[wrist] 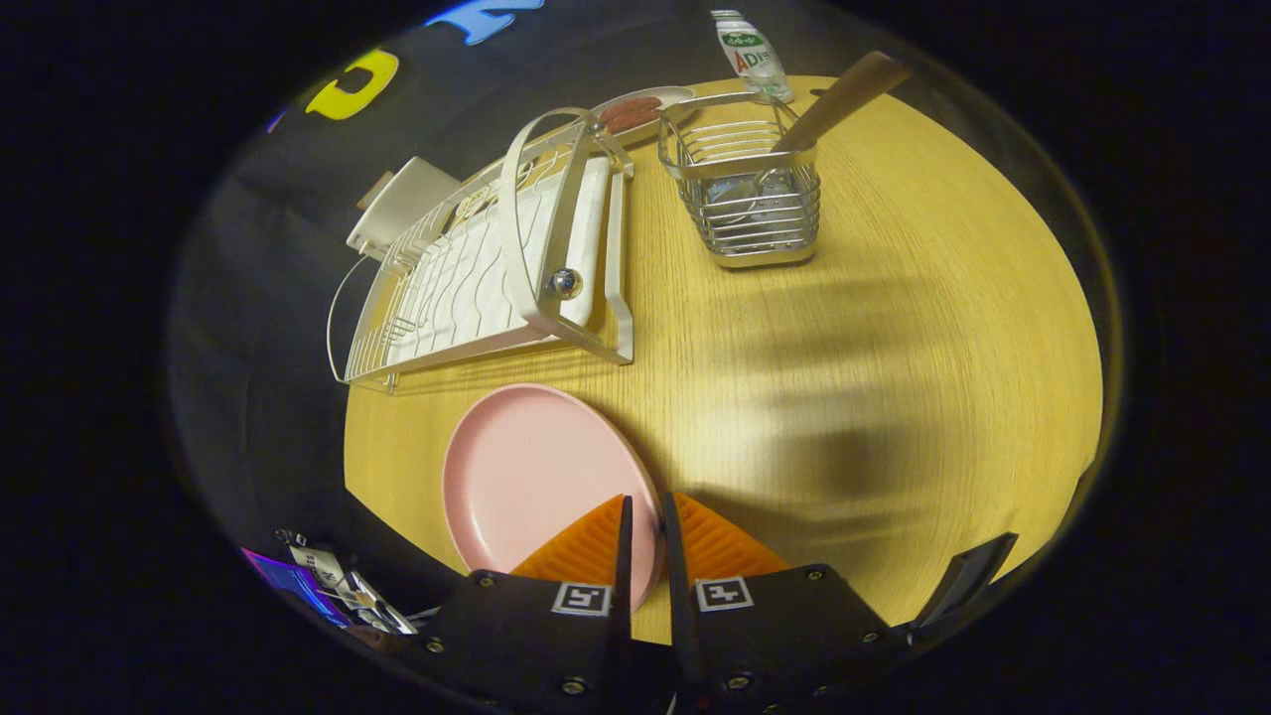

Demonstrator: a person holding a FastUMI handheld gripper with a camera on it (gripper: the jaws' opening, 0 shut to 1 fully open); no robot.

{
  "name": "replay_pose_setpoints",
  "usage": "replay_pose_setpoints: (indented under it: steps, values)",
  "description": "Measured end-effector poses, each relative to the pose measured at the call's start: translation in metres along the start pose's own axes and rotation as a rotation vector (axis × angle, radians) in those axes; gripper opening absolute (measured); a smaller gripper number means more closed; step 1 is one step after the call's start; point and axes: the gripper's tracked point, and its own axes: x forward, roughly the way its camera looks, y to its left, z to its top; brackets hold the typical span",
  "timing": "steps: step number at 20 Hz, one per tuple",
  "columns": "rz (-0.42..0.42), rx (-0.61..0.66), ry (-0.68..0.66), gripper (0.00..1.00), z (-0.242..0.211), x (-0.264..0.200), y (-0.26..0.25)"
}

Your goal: Take the plate from the dish rack, then take the spoon from the basket and place it into the plate.

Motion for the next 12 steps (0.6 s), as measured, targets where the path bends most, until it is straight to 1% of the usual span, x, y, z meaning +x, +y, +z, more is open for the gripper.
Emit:
replay_pose_setpoints:
  steps: [2,5,8,12]
  values:
    - [-0.007,-0.029,-0.103,0.31,0.017,-0.016,-0.004]
    - [-0.062,-0.107,-0.284,0.31,0.041,-0.044,-0.015]
    - [-0.117,-0.153,-0.458,0.31,0.066,-0.071,-0.027]
    - [-0.155,-0.189,-0.606,0.31,0.081,-0.093,-0.04]
